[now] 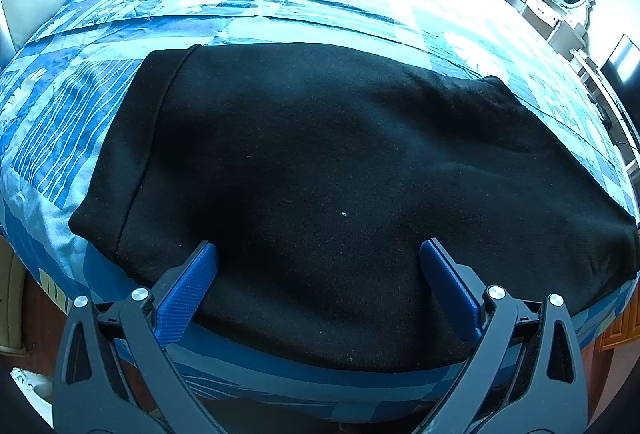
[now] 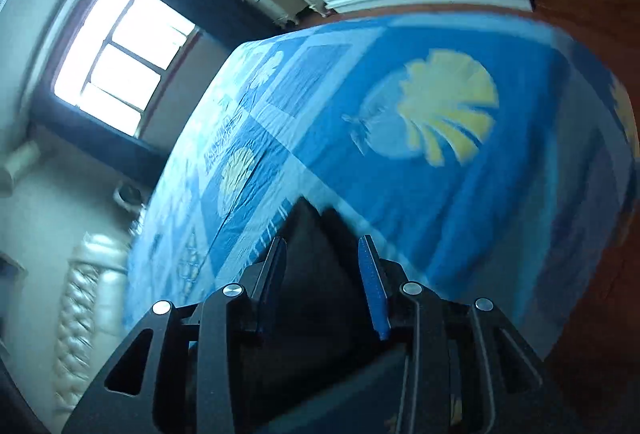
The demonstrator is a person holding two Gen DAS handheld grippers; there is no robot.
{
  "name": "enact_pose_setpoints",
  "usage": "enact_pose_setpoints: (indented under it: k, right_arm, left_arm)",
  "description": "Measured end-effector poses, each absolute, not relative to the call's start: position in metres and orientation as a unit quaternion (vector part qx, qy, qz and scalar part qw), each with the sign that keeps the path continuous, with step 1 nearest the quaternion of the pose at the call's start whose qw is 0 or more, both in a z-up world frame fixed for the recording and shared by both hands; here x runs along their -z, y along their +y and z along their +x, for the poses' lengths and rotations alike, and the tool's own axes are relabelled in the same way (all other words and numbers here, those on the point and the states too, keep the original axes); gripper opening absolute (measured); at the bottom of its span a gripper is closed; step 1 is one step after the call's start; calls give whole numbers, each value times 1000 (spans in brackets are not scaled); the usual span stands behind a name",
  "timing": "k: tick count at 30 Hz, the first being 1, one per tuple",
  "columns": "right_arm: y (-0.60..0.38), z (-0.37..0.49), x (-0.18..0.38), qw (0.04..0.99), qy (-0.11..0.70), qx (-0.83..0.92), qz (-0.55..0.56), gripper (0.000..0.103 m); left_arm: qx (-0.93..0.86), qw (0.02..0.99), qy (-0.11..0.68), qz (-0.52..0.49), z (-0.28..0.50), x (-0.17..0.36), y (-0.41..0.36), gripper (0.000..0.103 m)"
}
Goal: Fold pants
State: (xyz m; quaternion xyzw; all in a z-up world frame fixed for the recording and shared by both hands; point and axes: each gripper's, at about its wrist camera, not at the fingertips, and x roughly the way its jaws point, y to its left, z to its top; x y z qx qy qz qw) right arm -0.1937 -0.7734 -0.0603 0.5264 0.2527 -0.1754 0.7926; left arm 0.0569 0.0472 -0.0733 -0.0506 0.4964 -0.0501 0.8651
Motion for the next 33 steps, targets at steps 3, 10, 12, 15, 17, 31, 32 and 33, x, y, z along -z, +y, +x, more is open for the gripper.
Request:
enact_pose_setpoints:
  k: [3,10,12,15,17,31,32,33]
  right_arm:
    - [-761,-208,85,763,241,154,580,38]
    - [-749,-201,116,739,212,135,624,38]
    - [-749,-199,117,740,203,136,627,38]
    - [-749,-193,126,727,198,126,645,38]
    - [-746,-190,128,725,192,124,650,38]
    - [-749,-182,78,780,184,145,580,6]
    - [-751,-180,84,780,198,154,573,6]
    - [-753,-178,93,777,210,160,572,6]
  left_arm:
    - [51,865,496,-52,56,73,48,100]
    - [53,865,496,-57,55,72,48,100]
    - [54,865,496,-57,54,72,49,100]
    - [55,865,495,-57,53,72,48,100]
    - [55,865,495,-57,54,72,48,100]
    - [56,863,499,-55,54,72,47,100]
    - [56,863,499,-54,54,72,47,100]
    - [56,864,498,-53,54,72,47,100]
